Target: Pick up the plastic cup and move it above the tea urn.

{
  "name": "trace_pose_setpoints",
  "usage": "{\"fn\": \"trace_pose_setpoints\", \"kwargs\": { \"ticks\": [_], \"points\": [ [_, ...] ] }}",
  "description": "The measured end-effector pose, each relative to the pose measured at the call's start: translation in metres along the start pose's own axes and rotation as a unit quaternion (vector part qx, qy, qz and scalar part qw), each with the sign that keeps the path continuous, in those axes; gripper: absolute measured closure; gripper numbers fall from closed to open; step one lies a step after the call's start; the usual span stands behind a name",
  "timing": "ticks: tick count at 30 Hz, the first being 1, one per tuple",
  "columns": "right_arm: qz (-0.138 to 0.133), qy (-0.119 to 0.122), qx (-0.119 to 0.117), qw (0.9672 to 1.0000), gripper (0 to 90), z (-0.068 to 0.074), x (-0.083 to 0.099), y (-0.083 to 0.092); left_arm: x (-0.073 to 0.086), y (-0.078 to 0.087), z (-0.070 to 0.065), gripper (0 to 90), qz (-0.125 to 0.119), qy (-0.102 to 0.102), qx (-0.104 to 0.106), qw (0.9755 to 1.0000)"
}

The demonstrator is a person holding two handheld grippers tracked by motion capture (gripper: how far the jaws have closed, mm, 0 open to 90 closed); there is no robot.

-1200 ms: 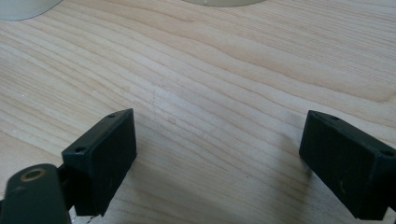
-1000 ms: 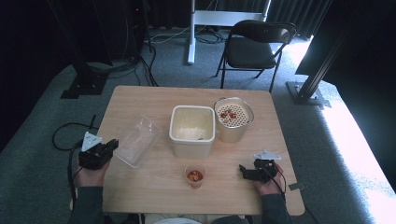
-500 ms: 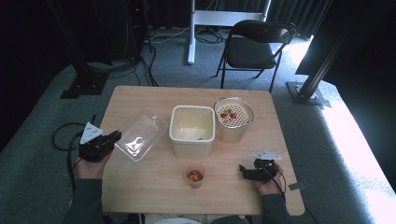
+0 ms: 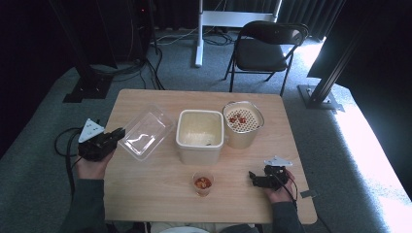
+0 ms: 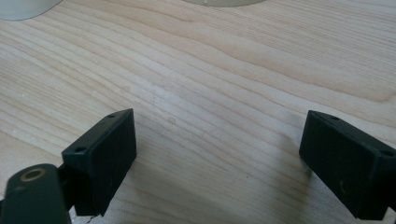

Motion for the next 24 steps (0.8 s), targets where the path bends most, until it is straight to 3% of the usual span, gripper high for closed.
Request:
{"fn": "trace_pose_setpoints", "kwargs": {
  "ticks": [11,24],
  "points": [
    [0.0,0.001,0.0,1.0,10.4,0.0,0.0,0.0,-0.022,0.0,-0.002,85.0,-0.016,-0.004,0.013,0.9998],
    [-0.001,0.0,0.0,1.0,10.5,0.0,0.0,0.0,-0.059,-0.009,-0.027,85.3,-0.04,-0.019,0.041,0.9982]
  ]
}}
Point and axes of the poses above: each handheld gripper's, and its own axes: y roughly backward along the jaws, x roughly out of its underside, z roughly to its left, the point moved 5 cm from there along -y, roughly forward along the jaws, and after that the axes turned 13 degrees about -x, right-handed, at the moved point
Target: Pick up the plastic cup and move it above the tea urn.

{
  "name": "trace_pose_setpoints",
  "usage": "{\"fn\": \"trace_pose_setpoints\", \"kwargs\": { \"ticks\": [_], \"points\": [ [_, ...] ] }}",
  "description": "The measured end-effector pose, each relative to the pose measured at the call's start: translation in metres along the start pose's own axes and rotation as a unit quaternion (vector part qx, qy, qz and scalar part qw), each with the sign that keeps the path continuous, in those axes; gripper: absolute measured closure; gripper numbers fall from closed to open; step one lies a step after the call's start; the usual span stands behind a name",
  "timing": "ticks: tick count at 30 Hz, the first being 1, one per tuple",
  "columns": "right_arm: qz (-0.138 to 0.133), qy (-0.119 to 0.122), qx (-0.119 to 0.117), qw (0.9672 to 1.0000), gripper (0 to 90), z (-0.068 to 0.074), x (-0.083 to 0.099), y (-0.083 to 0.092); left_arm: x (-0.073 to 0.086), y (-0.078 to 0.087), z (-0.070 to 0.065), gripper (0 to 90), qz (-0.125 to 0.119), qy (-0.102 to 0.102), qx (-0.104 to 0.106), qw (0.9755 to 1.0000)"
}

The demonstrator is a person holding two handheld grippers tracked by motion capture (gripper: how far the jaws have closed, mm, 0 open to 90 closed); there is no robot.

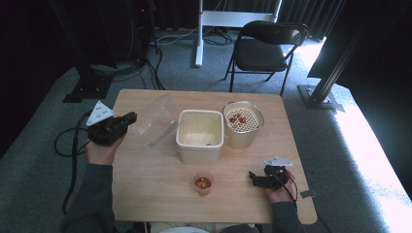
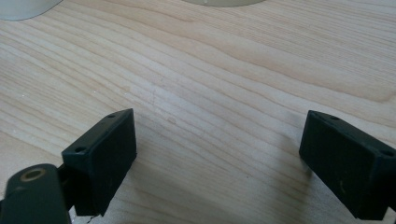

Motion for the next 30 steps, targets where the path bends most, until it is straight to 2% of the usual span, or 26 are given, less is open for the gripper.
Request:
{"fn": "trace_pose_setpoints", "kwargs": {
  "ticks": [11,17,19,22,23,24,25,27,30],
  "points": [
    [0.0,0.001,0.0,1.0,10.4,0.0,0.0,0.0,-0.025,-0.021,-0.028,85.3,-0.005,-0.019,0.025,0.9995],
    [0.0,0.001,-0.001,1.0,10.4,0.0,0.0,0.0,-0.033,-0.028,-0.038,85.2,-0.005,-0.028,0.032,0.9991],
    [0.0,0.001,-0.001,1.0,10.5,0.0,0.0,0.0,-0.038,-0.033,-0.045,85.2,-0.005,-0.035,0.034,0.9988],
    [0.0,0.002,-0.001,1.0,10.5,0.0,0.0,0.0,-0.04,-0.037,-0.049,84.5,-0.003,-0.034,0.039,0.9986],
    [0.0,0.002,-0.001,1.0,10.4,0.0,0.0,0.0,-0.04,-0.038,-0.051,82.0,-0.002,-0.032,0.051,0.9982],
    [0.0,0.002,-0.002,1.0,10.4,0.0,0.0,0.0,-0.04,-0.039,-0.052,67.3,-0.007,-0.03,0.061,0.9977],
    [0.0,0.002,-0.002,1.0,10.4,0.0,0.0,0.0,-0.04,-0.04,-0.053,67.3,-0.008,-0.029,0.062,0.9976],
    [0.0,0.002,-0.001,1.0,10.5,0.0,0.0,0.0,-0.04,-0.039,-0.054,55.2,-0.011,-0.028,0.07,0.9971],
    [0.0,0.002,-0.001,1.0,10.5,0.0,0.0,0.0,-0.04,-0.038,-0.054,53.7,-0.012,-0.026,0.069,0.9972]
  ]
}}
Point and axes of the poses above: each handheld gripper's, and its own axes: y roughly backward along the jaws, x roughly out of its underside, z roughly to its left, the point moved 5 cm from there along -y, roughly forward along the jaws, and after that the axes turned 13 degrees about -x, right-handed, at the moved point
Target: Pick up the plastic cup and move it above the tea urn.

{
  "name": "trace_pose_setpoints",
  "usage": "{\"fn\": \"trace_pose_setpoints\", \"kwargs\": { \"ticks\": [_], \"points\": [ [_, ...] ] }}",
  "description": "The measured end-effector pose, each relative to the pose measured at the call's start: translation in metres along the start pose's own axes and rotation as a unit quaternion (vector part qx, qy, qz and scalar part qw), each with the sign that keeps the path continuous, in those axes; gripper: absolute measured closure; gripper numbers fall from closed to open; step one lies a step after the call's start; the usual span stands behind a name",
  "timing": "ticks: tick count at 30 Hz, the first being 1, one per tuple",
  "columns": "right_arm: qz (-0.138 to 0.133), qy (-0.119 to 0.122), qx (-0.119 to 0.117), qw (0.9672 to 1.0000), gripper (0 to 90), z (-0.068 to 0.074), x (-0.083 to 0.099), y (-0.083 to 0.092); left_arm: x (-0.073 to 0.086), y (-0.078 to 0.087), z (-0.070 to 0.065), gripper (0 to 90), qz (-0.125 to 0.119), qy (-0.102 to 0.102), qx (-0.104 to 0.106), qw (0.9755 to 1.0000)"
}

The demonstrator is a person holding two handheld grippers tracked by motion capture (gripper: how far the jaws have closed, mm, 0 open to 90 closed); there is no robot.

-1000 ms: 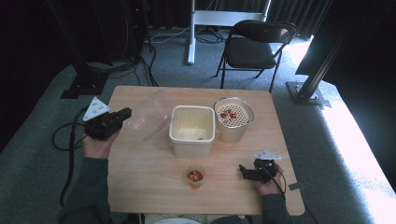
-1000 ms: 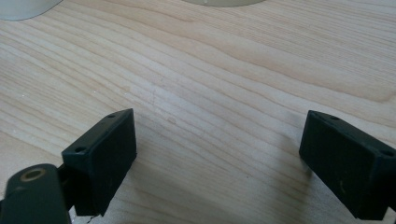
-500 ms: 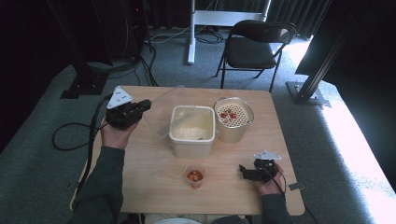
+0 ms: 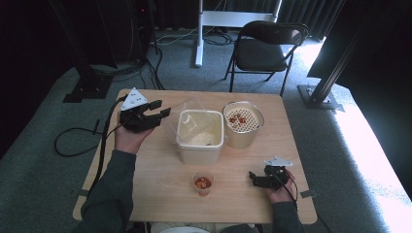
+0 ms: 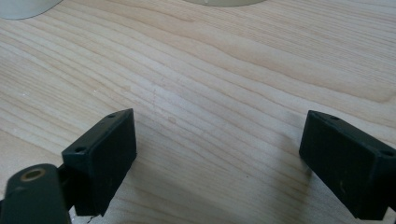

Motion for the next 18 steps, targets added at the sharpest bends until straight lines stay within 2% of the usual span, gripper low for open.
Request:
{"fn": "trace_pose_setpoints", "kwargs": {
  "ticks": [2,3,5,6,7,11,13,18],
  "points": [
    [0.0,0.0,0.0,1.0,10.4,0.0,0.0,0.0,0.0,-0.001,0.0,51.8,0.004,0.003,0.007,1.0],
    [0.0,0.0,0.0,1.0,10.4,0.0,0.0,0.0,0.002,-0.003,-0.001,51.8,0.011,0.008,0.017,0.9998],
    [0.0,0.0,0.0,1.0,10.5,0.0,0.0,0.0,0.004,-0.007,-0.004,50.9,0.013,-0.004,0.0,0.9999],
    [0.0,0.0,0.0,1.0,10.4,0.0,0.0,0.0,0.004,-0.007,-0.004,50.7,0.013,-0.004,0.0,0.9999],
    [0.0,0.0,0.0,1.0,10.5,0.0,0.0,0.0,0.003,-0.008,-0.004,50.7,0.009,0.007,0.007,0.9999],
    [0.0,0.0,0.0,1.0,10.4,0.0,0.0,0.0,0.003,-0.008,-0.006,50.3,0.007,0.008,0.007,0.9999],
    [0.0,0.0,0.0,1.0,10.4,0.0,0.0,0.0,0.005,-0.008,-0.008,49.5,0.01,0.0,0.002,0.9999],
    [0.0,0.0,0.0,1.0,10.5,0.0,0.0,0.0,0.013,-0.007,-0.003,48.0,0.012,0.012,0.002,0.9998]
  ]
}}
Point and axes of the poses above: each handheld gripper's, and its own axes: y roughly backward along the jaws, x roughly out of its underside, z roughly to its left, the point moved 5 cm from there along -y, roughly forward along the jaws, and after that the axes turned 13 degrees about -x, right-handed, at the moved point
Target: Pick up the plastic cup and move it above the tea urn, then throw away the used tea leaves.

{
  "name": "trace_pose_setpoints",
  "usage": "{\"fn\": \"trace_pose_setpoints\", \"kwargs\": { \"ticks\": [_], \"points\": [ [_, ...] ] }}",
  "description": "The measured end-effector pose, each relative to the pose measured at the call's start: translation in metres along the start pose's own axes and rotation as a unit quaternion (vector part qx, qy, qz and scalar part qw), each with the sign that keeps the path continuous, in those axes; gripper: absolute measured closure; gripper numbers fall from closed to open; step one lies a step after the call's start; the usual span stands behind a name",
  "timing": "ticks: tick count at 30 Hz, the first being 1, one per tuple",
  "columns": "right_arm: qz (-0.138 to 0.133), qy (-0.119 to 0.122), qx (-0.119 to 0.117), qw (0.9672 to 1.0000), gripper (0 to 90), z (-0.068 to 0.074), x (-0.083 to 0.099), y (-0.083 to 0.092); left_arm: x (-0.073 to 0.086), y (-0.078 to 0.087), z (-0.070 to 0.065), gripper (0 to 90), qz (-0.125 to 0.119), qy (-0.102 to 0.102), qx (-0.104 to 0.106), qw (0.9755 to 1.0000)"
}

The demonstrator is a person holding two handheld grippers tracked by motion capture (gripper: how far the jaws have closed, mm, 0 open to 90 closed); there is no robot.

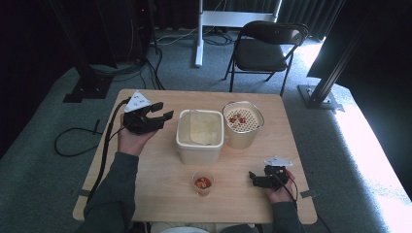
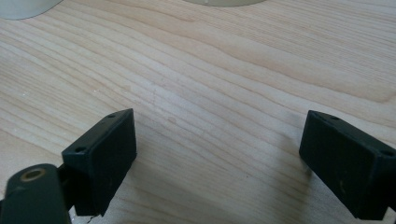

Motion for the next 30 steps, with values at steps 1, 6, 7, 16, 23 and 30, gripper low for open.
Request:
{"fn": "trace_pose_setpoints", "kwargs": {
  "ticks": [1,6,7,16,23,30],
  "points": [
    [0.0,0.0,0.0,1.0,10.4,0.0,0.0,0.0,0.003,0.0,0.001,47.7,0.003,0.001,-0.002,1.0],
    [0.0,0.0,0.0,1.0,10.4,0.0,0.0,0.0,0.017,0.002,0.009,46.9,0.008,0.013,-0.011,0.9998],
    [0.0,0.0,0.0,1.0,10.5,0.0,0.0,0.0,0.02,0.003,0.01,46.9,0.006,0.017,-0.01,0.9998],
    [0.0,0.0,0.0,1.0,10.4,0.0,0.0,0.0,0.042,0.009,0.018,46.6,0.015,0.033,-0.018,0.9992],
    [0.0,0.001,0.001,1.0,10.5,0.0,0.0,0.0,0.056,0.012,0.014,45.2,0.024,0.029,-0.024,0.999],
    [-0.001,0.004,-0.001,1.0,12.1,0.001,0.0,0.0,0.076,0.015,0.004,44.8,0.032,0.028,-0.016,0.999]
  ]
}}
Point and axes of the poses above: each handheld gripper's, and its own axes: y roughly backward along the jaws, x roughly out of its underside, z roughly to its left, the point moved 5 cm from there along -y, roughly forward along the jaws, and after that the axes turned 13 degrees about -x, right-handed, at the moved point
